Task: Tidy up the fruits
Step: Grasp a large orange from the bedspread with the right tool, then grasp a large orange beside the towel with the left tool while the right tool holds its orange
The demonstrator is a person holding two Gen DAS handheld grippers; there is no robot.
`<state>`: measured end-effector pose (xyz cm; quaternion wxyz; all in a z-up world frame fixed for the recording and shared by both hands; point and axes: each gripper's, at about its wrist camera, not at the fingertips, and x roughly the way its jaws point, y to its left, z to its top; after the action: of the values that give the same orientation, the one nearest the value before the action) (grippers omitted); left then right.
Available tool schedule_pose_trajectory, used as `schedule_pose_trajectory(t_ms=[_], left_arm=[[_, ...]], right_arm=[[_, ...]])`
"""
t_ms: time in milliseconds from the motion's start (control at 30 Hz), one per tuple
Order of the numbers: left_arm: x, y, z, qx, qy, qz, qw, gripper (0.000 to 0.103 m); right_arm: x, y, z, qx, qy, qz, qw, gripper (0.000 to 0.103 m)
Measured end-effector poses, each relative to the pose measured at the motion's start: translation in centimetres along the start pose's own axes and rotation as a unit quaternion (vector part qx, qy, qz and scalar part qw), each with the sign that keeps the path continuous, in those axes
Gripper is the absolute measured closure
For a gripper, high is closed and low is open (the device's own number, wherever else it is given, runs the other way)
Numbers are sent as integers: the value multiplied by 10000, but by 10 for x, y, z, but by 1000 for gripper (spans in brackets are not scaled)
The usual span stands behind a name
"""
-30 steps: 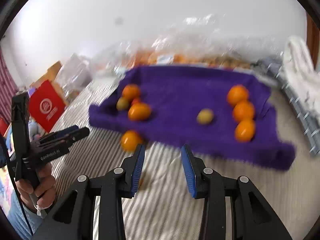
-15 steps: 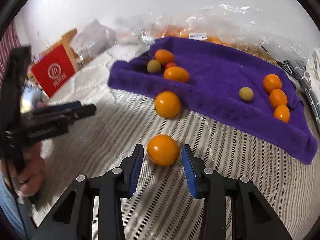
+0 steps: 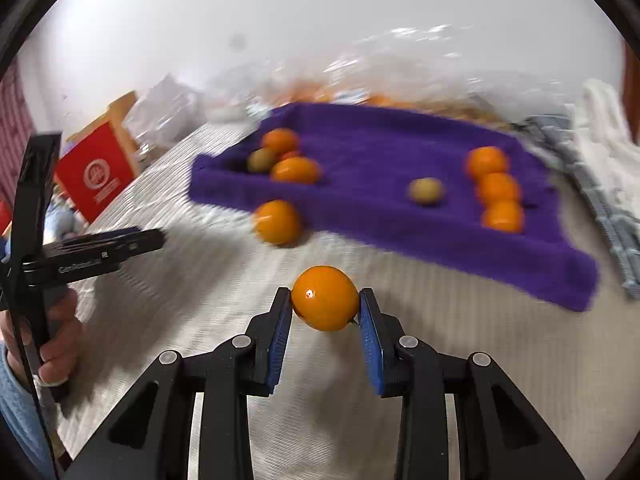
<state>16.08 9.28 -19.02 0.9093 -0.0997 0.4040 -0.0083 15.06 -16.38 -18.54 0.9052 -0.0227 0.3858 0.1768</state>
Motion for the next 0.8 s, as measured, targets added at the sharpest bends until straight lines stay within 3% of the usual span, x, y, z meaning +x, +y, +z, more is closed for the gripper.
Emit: schedule_pose_trajectory(t_ms=[133, 300, 467, 633, 800], left_arm=[[1, 1, 1, -36, -3, 24, 10000, 48], [3, -6, 1, 150, 48, 207, 9997, 46], [2, -8, 0, 230, 53, 178, 9996, 46], [2, -12, -1, 342, 81, 76, 9994, 46], [8, -46, -7, 1126, 229, 316, 9929, 47]], right_arm=[[-19, -43, -2, 240, -179, -572, 9979, 69], [-26, -93, -13, 763, -196, -798, 9937, 69], [-26, -115, -23, 1199, -217, -688, 9902, 69], [-26, -113, -23, 1166, -253, -729, 9902, 69], [-23, -116, -24, 1297, -223, -587, 9896, 69]])
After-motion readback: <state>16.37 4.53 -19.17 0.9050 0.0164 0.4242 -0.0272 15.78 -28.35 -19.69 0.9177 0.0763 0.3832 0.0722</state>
